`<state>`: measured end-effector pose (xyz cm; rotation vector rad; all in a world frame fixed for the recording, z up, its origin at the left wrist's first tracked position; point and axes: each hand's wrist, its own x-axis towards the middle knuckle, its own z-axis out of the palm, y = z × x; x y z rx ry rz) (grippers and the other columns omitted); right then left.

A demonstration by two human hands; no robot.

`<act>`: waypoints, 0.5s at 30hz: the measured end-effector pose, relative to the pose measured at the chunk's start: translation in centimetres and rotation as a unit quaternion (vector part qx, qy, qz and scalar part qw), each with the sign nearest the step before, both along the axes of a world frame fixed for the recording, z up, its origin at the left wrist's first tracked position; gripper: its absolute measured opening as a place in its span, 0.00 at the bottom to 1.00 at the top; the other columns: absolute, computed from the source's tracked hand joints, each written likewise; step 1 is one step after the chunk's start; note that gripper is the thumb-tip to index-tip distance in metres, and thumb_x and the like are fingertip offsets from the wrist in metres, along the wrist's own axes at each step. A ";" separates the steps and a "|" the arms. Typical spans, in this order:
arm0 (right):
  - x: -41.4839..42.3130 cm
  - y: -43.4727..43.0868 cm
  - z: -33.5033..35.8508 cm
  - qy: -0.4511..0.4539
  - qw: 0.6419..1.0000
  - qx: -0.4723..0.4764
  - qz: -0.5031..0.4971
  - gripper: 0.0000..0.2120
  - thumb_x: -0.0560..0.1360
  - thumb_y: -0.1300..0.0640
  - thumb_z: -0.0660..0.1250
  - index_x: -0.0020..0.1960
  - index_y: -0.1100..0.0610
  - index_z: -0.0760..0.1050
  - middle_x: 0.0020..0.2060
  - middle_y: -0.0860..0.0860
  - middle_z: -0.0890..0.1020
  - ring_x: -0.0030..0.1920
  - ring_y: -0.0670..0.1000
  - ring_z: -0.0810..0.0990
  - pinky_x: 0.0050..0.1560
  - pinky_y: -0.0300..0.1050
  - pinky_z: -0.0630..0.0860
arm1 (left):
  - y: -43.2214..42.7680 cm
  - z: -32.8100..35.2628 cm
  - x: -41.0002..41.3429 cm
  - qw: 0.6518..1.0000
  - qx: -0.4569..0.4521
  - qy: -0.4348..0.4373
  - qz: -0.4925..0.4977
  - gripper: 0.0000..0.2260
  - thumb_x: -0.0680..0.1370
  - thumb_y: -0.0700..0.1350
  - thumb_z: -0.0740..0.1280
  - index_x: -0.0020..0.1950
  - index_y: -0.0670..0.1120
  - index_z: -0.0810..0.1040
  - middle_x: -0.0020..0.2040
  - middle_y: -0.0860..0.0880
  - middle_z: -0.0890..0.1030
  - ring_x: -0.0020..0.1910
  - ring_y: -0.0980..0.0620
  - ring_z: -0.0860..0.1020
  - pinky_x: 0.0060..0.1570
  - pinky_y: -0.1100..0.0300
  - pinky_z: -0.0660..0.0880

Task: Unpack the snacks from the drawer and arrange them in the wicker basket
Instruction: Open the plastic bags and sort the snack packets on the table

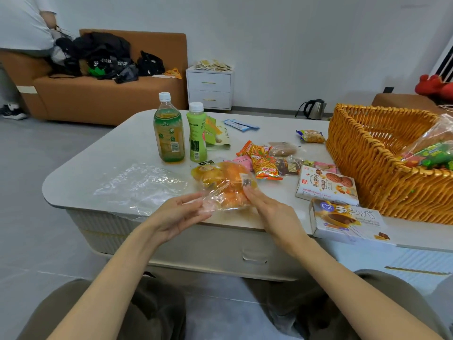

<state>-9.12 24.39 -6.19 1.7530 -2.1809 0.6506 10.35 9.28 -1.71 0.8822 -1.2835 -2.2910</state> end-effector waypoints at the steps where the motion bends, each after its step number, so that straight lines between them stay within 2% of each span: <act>1: 0.0 0.0 0.4 -0.004 1.000 -0.029 -0.005 0.31 0.70 0.69 0.68 0.71 0.52 0.70 0.65 0.53 0.77 0.56 0.58 0.82 0.39 0.51 0.81 | 0.2 0.3 0.0 0.999 0.010 0.029 0.013 0.12 0.79 0.33 0.61 0.62 0.39 0.74 0.49 0.40 0.81 0.44 0.46 0.84 0.45 0.56 0.82; 3: 0.3 0.1 1.7 -0.016 0.995 -0.097 -0.011 0.19 0.75 0.63 0.62 0.65 0.55 0.75 0.57 0.55 0.82 0.53 0.58 0.82 0.43 0.48 0.79 | 0.7 0.9 0.0 0.997 0.008 0.078 0.025 0.15 0.81 0.35 0.60 0.67 0.42 0.70 0.52 0.40 0.81 0.51 0.42 0.83 0.49 0.52 0.81; 4: 0.5 0.2 2.5 -0.026 0.992 -0.122 -0.017 0.16 0.77 0.63 0.60 0.62 0.56 0.76 0.54 0.54 0.83 0.52 0.56 0.80 0.44 0.44 0.75 | 0.9 1.0 0.1 0.996 -0.027 0.083 0.022 0.18 0.80 0.36 0.62 0.69 0.45 0.67 0.54 0.41 0.82 0.54 0.42 0.82 0.52 0.51 0.80; 6: 0.7 0.6 4.1 -0.061 0.988 -0.141 -0.025 0.12 0.80 0.63 0.57 0.57 0.57 0.77 0.50 0.52 0.82 0.49 0.53 0.77 0.43 0.39 0.67 | 1.4 1.4 0.3 0.983 -0.181 0.037 0.002 0.28 0.76 0.42 0.68 0.73 0.53 0.63 0.56 0.48 0.82 0.57 0.50 0.81 0.54 0.54 0.79; 8: 0.4 1.3 5.5 -0.105 0.983 -0.148 -0.032 0.10 0.82 0.62 0.56 0.55 0.56 0.76 0.49 0.50 0.81 0.47 0.51 0.77 0.44 0.40 0.67 | 2.2 1.7 -0.2 0.942 -0.335 -0.024 0.001 0.33 0.74 0.47 0.71 0.75 0.59 0.60 0.57 0.58 0.79 0.58 0.60 0.78 0.53 0.64 0.75; 9: 0.1 1.6 6.3 -0.128 0.979 -0.155 -0.032 0.11 0.82 0.61 0.56 0.56 0.55 0.77 0.50 0.49 0.81 0.48 0.50 0.78 0.44 0.41 0.69 | 2.6 1.8 -0.7 0.922 -0.383 -0.043 0.016 0.33 0.74 0.49 0.72 0.75 0.61 0.60 0.58 0.61 0.76 0.58 0.63 0.75 0.52 0.66 0.73; 10: -0.2 2.0 7.2 -0.150 0.974 -0.165 -0.029 0.11 0.82 0.61 0.57 0.57 0.55 0.77 0.51 0.48 0.82 0.49 0.49 0.78 0.46 0.42 0.71 | 3.0 2.0 -1.3 0.907 -0.415 -0.059 0.030 0.33 0.73 0.51 0.72 0.74 0.63 0.60 0.60 0.60 0.72 0.60 0.63 0.71 0.55 0.65 0.73; 12: -0.7 2.7 9.1 -0.191 0.966 -0.174 -0.031 0.12 0.82 0.60 0.57 0.58 0.54 0.78 0.51 0.47 0.82 0.50 0.46 0.79 0.50 0.44 0.75 | 3.3 2.7 -2.6 0.884 -0.455 -0.096 0.049 0.33 0.71 0.56 0.73 0.71 0.67 0.61 0.65 0.53 0.62 0.68 0.54 0.62 0.67 0.52 0.66; 13: -0.9 3.1 10.1 -0.211 0.962 -0.172 -0.035 0.12 0.82 0.60 0.57 0.58 0.55 0.78 0.49 0.46 0.82 0.49 0.46 0.79 0.50 0.46 0.77 | 3.6 3.4 -3.1 0.867 -0.480 -0.121 0.050 0.33 0.70 0.59 0.73 0.71 0.68 0.61 0.67 0.52 0.59 0.70 0.51 0.57 0.70 0.48 0.62; 14: -1.1 3.5 11.0 -0.236 0.956 -0.168 -0.038 0.12 0.82 0.59 0.57 0.57 0.54 0.79 0.47 0.45 0.82 0.48 0.47 0.79 0.50 0.49 0.78 | 3.9 4.2 -3.6 0.850 -0.505 -0.141 0.048 0.34 0.69 0.62 0.73 0.71 0.67 0.61 0.69 0.51 0.58 0.71 0.50 0.55 0.71 0.47 0.60; 15: -1.2 4.0 11.9 -0.264 0.949 -0.167 -0.038 0.12 0.82 0.59 0.57 0.56 0.54 0.79 0.46 0.44 0.81 0.48 0.48 0.79 0.50 0.52 0.78 | 4.1 5.1 -4.0 0.844 -0.515 -0.142 0.040 0.35 0.68 0.64 0.72 0.71 0.65 0.62 0.69 0.52 0.61 0.71 0.50 0.57 0.70 0.50 0.63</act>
